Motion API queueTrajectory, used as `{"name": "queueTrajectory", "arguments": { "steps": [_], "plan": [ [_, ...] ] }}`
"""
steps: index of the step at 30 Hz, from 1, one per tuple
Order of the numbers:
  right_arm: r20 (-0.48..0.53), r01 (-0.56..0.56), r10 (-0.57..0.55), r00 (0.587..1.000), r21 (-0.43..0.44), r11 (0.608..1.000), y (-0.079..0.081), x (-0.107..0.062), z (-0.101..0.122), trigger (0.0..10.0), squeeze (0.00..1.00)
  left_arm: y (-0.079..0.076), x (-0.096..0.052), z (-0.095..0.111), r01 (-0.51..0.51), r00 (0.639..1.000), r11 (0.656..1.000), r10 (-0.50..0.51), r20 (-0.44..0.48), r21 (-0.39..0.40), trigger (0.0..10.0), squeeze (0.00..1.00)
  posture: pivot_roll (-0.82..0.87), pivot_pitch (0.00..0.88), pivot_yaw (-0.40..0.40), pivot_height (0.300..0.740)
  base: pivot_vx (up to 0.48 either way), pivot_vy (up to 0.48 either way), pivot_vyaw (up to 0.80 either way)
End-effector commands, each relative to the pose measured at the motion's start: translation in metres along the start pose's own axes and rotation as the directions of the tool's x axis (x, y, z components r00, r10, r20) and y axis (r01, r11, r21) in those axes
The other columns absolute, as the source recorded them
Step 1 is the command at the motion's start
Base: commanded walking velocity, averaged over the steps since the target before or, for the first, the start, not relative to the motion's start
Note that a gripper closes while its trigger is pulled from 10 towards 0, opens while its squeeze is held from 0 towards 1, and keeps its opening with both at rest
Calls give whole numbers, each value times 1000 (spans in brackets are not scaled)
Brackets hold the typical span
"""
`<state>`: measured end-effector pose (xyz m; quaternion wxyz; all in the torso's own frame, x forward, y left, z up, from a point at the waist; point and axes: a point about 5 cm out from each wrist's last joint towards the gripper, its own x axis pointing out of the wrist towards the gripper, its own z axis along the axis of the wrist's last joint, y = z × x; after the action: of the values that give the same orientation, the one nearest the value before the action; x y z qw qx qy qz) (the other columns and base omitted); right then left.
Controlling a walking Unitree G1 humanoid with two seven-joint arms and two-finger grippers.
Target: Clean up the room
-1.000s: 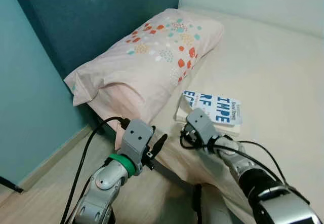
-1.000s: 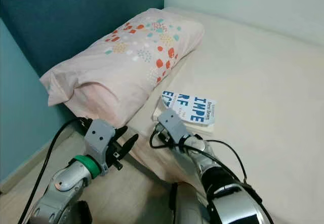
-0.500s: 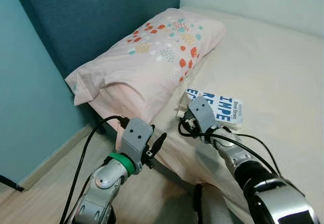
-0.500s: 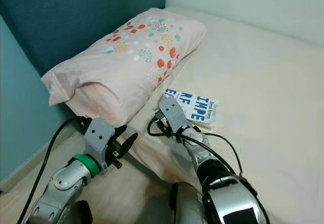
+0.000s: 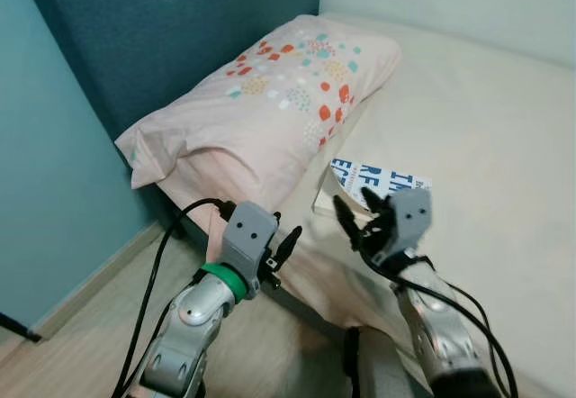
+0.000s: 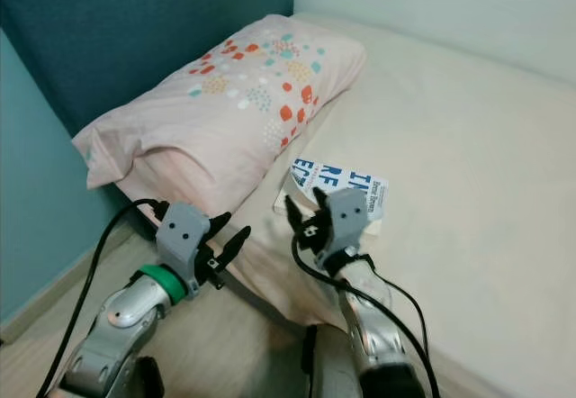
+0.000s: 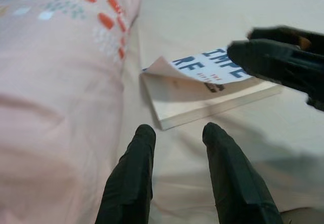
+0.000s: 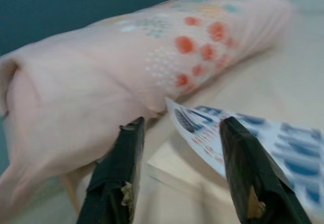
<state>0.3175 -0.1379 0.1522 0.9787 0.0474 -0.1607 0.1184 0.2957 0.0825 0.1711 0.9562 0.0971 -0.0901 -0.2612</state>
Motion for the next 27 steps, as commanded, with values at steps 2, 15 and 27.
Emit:
{"name": "queueTrajectory", "arguments": {
  "steps": [2, 15, 27],
  "plan": [
    [9, 34, -34, 999, 7, 999, 1, -2, 2, 10000, 0, -4, 0, -2, 16, 1000, 1000, -16, 5, -3, 10000, 0, -143, 100, 81, 526, 0, 0, 0],
    [10, 65, -64, 998, -49, 997, -4, 5, 17, 10000, 0, 3, 2, -12, -74, 997, 997, 73, -31, -33, 10000, 0, -139, 59, 46, 566, 0, 0, 0],
    [-41, 84, -87, 995, -75, 994, -7, -3, 16, 10000, 0, 2, 6, -22, -120, 991, 991, 117, -59, -51, 10000, 0, -144, 61, 39, 626, 0, 0, 0]
  ]
}}
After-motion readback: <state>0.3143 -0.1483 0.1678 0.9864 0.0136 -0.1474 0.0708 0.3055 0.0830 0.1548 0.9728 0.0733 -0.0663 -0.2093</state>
